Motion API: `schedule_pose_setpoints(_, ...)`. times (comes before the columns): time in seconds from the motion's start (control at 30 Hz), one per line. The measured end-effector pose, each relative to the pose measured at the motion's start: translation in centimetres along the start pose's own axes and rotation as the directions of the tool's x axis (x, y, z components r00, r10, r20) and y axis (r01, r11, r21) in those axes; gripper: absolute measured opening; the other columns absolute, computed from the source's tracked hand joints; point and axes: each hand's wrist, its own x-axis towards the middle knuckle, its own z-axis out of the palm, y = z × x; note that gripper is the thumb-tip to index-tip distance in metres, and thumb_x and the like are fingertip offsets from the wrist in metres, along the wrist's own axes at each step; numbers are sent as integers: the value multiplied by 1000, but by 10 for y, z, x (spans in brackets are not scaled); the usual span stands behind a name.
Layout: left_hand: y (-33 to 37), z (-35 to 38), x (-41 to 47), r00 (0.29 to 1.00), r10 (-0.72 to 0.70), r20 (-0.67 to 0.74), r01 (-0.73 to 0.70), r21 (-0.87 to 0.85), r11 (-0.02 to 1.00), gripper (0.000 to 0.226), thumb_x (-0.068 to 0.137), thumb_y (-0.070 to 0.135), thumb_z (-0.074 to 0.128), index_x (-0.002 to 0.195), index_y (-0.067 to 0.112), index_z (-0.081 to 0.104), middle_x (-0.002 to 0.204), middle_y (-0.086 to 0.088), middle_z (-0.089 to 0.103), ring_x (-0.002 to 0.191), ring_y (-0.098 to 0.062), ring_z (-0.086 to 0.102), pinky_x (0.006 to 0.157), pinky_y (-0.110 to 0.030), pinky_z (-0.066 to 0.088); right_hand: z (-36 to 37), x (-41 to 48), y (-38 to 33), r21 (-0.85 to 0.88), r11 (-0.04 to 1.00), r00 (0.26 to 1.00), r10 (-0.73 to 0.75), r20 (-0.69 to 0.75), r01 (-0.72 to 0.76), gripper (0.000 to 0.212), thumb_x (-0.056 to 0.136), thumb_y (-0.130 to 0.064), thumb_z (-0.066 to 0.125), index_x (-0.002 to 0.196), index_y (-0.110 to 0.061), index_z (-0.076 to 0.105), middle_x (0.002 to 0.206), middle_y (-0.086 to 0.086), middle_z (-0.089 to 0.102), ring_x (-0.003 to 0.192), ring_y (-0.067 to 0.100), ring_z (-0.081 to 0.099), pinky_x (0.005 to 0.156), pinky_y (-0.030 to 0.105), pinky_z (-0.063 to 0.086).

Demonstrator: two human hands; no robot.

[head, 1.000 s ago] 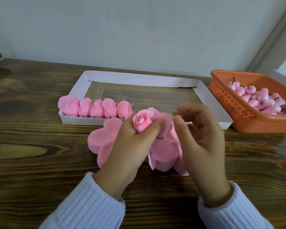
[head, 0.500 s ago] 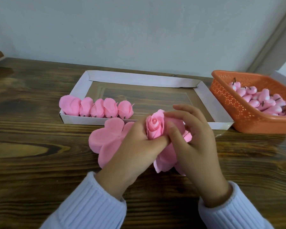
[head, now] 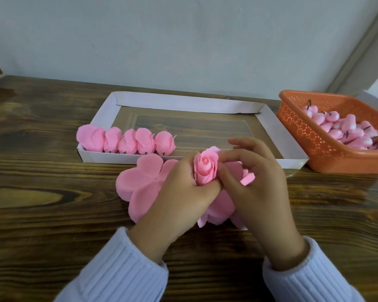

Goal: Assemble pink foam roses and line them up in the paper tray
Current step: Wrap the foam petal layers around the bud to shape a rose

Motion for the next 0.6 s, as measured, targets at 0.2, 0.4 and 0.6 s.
schedule_pose_setpoints(0.2,0,1,0,999,8,-49,-8,-3,1000,22,86,-2,58,101,12,67,78,-3,71,75,-11,67,70,-30,55,2,-2,-1,32,997,998,-66,-2,66,14,82,-18,66,86,-31,69,116,-12,57,115,2,51,92,7,36)
schedule_pose_setpoints(0.4,5,3,1,997,-16,-81,15,-6,1000,31,86,-1,58,115,10,65,97,-9,73,94,-18,70,86,-46,55,3,-2,-2,27,999,996,-44,83,42,24,84,-21,54,88,-42,63,121,-11,55,119,5,48,98,15,38)
schedule_pose_setpoints(0.6,6,4,-1,996,-28,-90,24,-49,998,26,84,7,66,109,14,67,92,-5,74,89,-16,70,82,-47,57,1,-2,-3,95,992,996,-83,17,81,16,83,-18,58,89,-30,67,113,-12,60,112,3,54,94,15,40)
